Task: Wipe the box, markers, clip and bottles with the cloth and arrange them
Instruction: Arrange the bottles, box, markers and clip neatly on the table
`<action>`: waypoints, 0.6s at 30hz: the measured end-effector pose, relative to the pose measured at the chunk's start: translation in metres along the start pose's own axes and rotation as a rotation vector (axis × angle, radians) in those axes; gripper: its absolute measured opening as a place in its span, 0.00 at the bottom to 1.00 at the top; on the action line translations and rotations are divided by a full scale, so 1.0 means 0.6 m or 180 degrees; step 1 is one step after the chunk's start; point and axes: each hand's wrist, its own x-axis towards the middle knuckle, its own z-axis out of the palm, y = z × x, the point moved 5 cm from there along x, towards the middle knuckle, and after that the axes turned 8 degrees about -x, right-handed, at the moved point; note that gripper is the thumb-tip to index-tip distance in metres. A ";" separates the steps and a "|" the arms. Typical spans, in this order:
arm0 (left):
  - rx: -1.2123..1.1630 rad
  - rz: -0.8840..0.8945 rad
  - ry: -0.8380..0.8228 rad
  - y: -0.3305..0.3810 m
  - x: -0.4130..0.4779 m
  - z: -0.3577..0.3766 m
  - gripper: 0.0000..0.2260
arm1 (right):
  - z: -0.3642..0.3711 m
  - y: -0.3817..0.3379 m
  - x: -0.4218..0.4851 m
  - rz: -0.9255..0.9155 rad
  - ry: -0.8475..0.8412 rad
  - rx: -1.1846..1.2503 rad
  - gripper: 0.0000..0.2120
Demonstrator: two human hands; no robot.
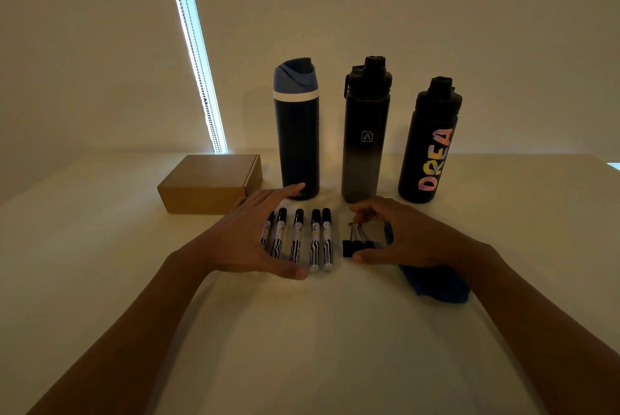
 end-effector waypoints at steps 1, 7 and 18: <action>-0.0001 0.0005 0.0000 0.000 -0.002 0.000 0.59 | -0.001 0.003 0.000 0.0025 0.0002 0.0029 0.43; 0.0004 0.0002 0.0049 -0.003 -0.011 -0.003 0.60 | -0.004 0.006 -0.004 0.0049 0.0000 0.0048 0.42; 0.0074 0.0111 0.0051 0.020 0.004 0.010 0.59 | 0.003 -0.049 0.014 0.0090 -0.0153 -0.0373 0.62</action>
